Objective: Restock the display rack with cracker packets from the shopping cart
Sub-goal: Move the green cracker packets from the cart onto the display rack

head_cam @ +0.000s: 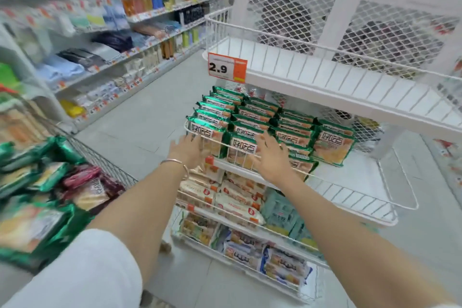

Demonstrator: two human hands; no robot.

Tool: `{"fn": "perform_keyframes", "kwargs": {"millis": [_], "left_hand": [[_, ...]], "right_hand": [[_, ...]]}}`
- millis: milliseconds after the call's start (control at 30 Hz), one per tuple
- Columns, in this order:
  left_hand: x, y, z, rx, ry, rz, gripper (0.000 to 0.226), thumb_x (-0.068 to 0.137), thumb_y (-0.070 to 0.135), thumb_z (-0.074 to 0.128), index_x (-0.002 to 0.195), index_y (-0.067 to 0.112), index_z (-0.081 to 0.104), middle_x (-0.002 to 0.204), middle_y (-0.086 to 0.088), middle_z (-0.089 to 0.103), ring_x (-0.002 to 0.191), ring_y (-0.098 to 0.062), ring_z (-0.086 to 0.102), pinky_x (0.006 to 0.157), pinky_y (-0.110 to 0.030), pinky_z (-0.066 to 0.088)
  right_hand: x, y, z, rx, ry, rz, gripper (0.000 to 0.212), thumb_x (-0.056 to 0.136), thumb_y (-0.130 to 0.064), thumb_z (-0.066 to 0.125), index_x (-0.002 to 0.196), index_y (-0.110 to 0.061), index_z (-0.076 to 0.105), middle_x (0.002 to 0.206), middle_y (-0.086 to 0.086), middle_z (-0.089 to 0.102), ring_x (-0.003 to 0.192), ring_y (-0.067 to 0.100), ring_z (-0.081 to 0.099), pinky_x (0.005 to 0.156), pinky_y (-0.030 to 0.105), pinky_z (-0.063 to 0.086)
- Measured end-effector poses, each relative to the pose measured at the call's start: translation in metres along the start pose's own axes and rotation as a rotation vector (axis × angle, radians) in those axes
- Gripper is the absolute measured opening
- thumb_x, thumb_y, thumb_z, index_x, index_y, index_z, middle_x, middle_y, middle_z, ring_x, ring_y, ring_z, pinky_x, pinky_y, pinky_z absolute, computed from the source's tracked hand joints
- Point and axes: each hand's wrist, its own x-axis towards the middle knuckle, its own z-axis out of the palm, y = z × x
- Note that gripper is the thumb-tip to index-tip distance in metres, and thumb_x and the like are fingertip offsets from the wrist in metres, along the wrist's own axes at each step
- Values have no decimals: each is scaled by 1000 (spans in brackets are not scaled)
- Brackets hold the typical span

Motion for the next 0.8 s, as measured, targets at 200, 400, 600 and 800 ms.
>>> {"fn": "perform_keyframes", "kwargs": {"millis": [200, 400, 600, 800], "left_hand": [[-62, -127, 23, -108, -44, -268, 70, 101, 57, 42, 156, 17, 27, 161, -10, 29, 148, -29, 29, 117, -52, 29], [-134, -234, 54, -232, -82, -559, 74, 98, 61, 42, 157, 20, 26, 161, -10, 31, 147, -31, 32, 117, -53, 32], [-184, -296, 68, -330, -79, -804, 68, 102, 57, 37, 156, 15, 29, 160, -14, 31, 144, -34, 35, 113, -48, 37], [-219, -338, 74, -496, 19, -986, 67, 103, 52, 41, 156, 12, 29, 161, -12, 32, 145, -32, 34, 116, -46, 34]], "right_hand": [[10, -114, 44, -1, -86, -189, 69, 102, -53, 36, 160, -26, 8, 168, 4, 0, 154, 24, 3, 123, 52, -1], [23, -229, 96, -37, -238, -449, 71, 101, -50, 39, 160, -25, 7, 167, 7, 3, 154, 24, 4, 122, 50, -1], [45, -312, 141, -52, -420, -671, 74, 99, -46, 45, 159, -23, 9, 167, 8, 7, 152, 25, 15, 122, 52, 5], [66, -377, 180, -36, -539, -782, 72, 96, -46, 52, 157, -23, 21, 163, 7, 22, 149, 25, 24, 122, 50, 14]]}}
